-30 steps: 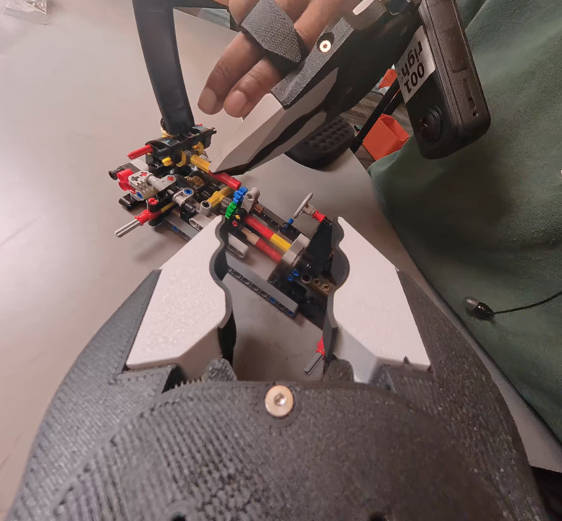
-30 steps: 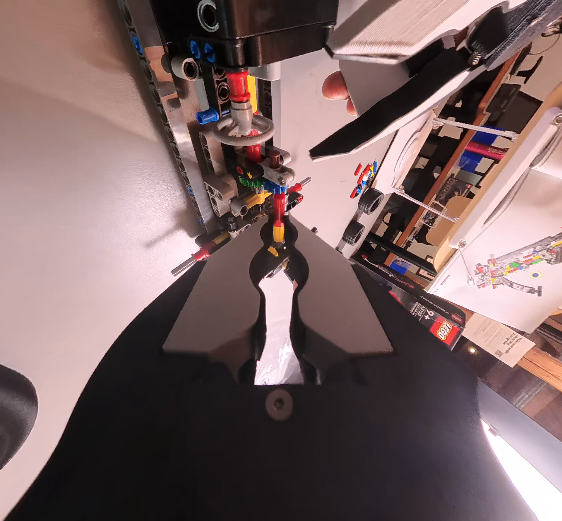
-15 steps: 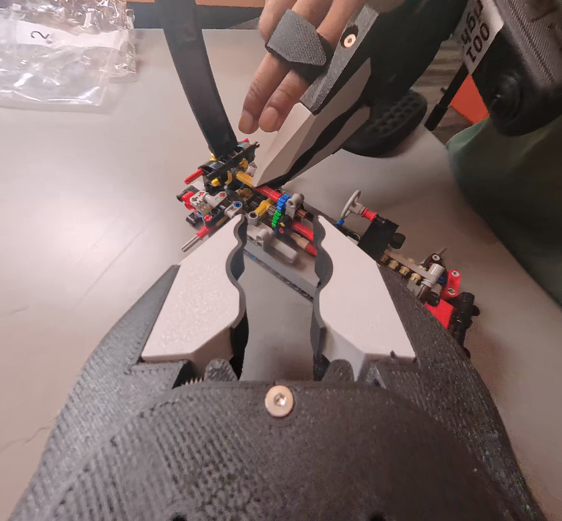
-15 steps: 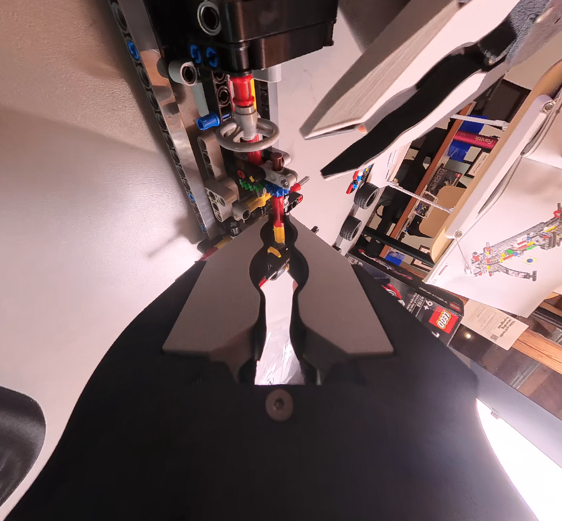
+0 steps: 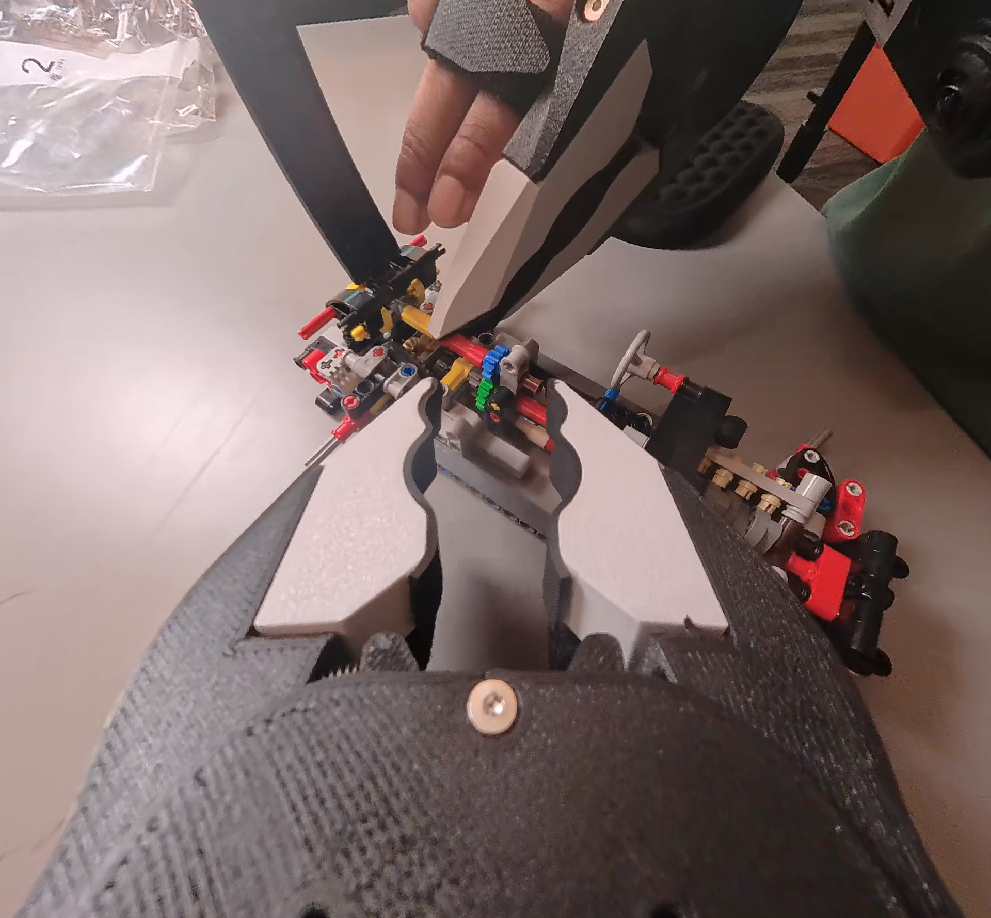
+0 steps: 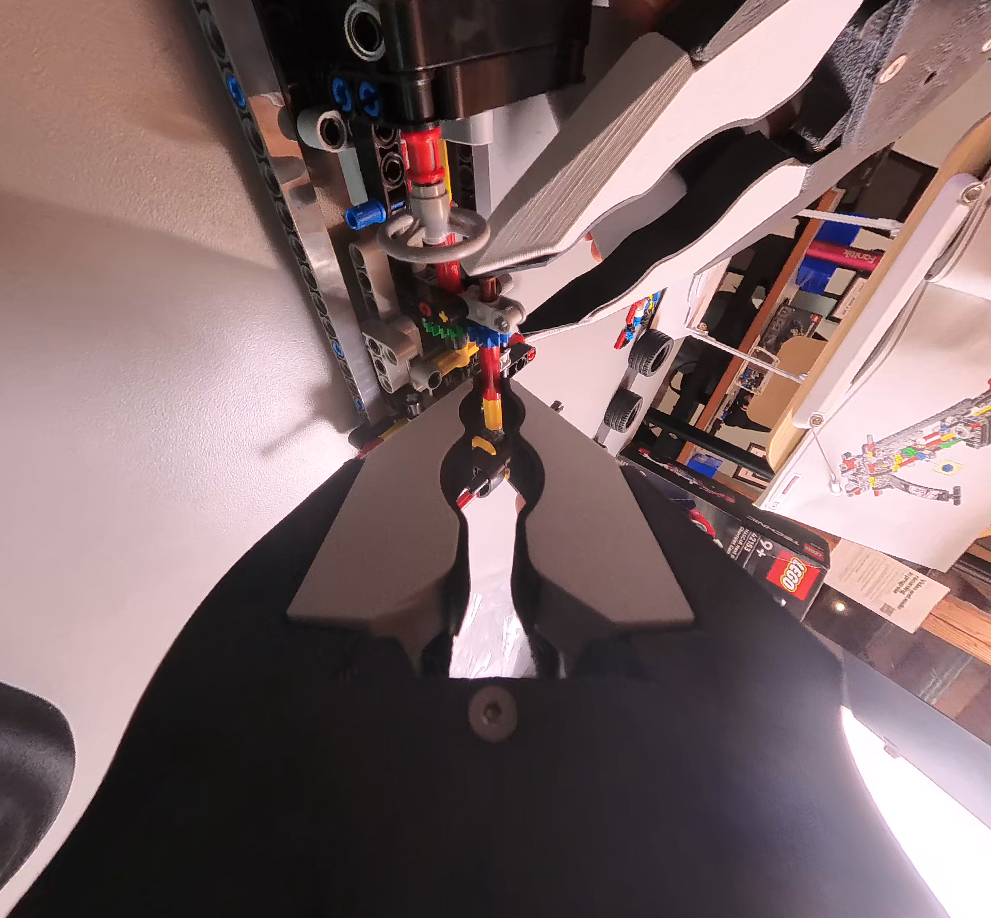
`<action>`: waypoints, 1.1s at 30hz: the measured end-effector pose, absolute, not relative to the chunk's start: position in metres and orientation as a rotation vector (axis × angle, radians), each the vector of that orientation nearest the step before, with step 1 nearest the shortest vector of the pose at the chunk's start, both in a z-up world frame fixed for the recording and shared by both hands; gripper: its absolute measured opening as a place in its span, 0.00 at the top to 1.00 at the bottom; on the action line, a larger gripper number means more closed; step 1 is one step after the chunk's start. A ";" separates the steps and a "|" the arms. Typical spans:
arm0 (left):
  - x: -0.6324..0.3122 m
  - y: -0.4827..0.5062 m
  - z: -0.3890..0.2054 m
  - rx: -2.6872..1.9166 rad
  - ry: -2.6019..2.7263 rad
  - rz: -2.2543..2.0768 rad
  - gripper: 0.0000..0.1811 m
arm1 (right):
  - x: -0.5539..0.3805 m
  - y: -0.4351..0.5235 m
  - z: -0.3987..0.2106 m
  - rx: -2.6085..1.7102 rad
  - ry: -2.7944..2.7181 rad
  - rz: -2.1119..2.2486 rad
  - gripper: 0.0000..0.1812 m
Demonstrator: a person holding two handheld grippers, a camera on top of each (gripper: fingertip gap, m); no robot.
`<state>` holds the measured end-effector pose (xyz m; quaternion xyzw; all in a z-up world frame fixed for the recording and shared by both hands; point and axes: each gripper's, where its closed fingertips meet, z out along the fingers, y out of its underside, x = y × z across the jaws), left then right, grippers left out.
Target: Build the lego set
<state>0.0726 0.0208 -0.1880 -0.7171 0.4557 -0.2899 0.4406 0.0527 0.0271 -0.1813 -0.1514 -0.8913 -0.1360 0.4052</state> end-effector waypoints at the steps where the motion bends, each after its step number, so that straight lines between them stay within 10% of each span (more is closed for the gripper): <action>1: 0.073 0.021 -0.188 -1.781 1.132 -0.718 0.80 | 0.053 0.027 -0.181 -0.384 -2.250 -0.340 0.97; 33: 0.078 0.012 -0.192 -1.726 1.302 -0.813 0.89 | 0.055 0.027 -0.185 -0.356 -2.341 -0.279 0.98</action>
